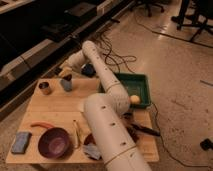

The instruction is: Place eraser in plastic cup

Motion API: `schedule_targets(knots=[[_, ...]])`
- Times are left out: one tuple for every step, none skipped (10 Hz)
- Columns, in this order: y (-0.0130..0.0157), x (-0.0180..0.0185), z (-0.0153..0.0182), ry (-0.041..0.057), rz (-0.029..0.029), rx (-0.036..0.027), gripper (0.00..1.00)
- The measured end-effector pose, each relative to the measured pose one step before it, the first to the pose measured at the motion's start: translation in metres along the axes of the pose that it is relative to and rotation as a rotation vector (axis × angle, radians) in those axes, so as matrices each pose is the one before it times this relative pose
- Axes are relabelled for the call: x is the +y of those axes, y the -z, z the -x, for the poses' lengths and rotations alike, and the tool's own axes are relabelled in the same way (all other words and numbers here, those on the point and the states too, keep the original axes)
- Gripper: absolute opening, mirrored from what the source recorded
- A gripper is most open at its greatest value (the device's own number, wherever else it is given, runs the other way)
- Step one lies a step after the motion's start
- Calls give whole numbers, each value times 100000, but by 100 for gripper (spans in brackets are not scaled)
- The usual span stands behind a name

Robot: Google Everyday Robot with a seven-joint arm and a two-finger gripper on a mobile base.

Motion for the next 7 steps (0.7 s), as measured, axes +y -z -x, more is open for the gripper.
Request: schedule_targets(knots=[[8, -3, -6, -3, -10, 3, 0], [12, -6, -12, 10, -18, 45, 0], [-5, 2, 1, -1, 6, 1, 0], [0, 0, -1, 1, 1, 1, 0], [-234, -116, 111, 1203, -807, -1274, 0], [-359, -140, -101, 1380, -2066, -1216, 0], [115, 238, 310, 1659, -4170, -1840, 0]])
